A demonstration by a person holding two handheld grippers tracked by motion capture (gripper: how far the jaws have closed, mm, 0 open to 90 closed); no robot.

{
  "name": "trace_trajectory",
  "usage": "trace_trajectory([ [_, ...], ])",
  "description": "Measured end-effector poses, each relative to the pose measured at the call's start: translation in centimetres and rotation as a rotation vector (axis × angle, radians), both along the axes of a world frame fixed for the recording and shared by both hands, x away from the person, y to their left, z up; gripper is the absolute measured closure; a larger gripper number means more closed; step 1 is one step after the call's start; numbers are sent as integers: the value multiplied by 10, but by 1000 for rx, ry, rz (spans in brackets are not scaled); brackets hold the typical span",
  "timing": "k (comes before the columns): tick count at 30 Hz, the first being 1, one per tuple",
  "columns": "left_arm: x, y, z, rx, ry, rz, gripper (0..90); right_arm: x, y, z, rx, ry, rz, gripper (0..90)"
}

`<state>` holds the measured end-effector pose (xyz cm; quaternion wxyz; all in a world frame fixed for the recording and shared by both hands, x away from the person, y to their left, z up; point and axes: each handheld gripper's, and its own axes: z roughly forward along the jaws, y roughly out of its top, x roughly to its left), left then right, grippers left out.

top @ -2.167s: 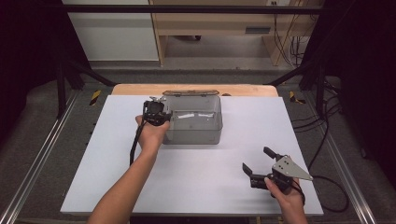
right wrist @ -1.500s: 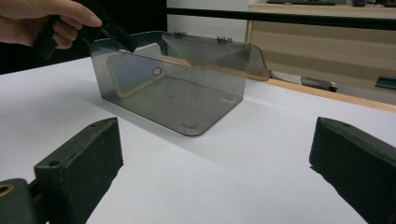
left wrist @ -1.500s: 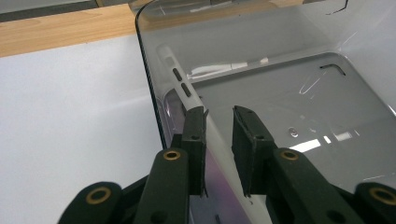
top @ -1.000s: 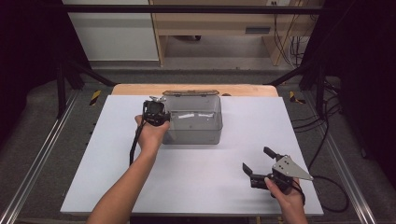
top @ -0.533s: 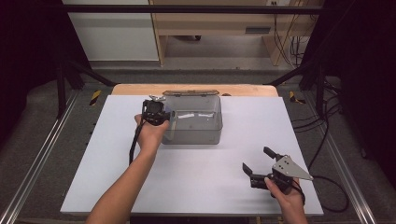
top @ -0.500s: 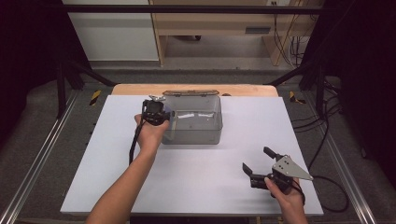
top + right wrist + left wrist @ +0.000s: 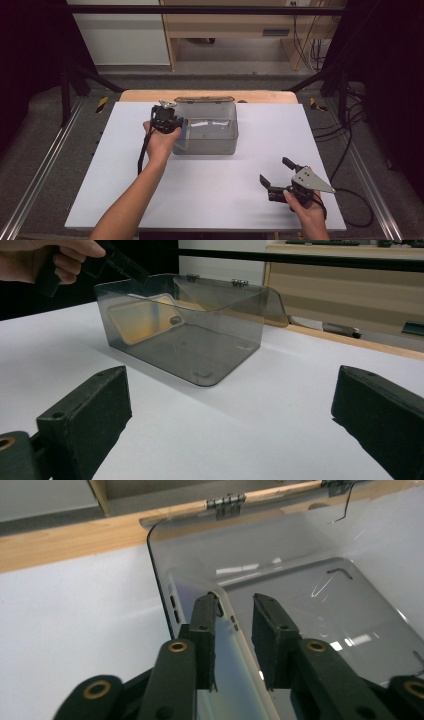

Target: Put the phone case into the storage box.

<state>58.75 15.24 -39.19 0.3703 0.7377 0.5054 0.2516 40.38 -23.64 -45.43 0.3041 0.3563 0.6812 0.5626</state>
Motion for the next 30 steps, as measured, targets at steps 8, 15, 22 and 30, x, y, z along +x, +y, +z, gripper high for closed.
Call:
trace_trajectory([
  [8,-2,3,5,-10,-58,-3,590,0,0,0,-1,-1,0,29],
  [15,-4,4,8,-36,-111,-7,525,0,0,0,-1,0,2,29],
  [22,-5,4,10,-49,-148,-6,458,0,0,0,-2,0,2,29],
  [30,-6,5,12,-70,-167,7,320,0,0,0,-2,0,2,28],
])
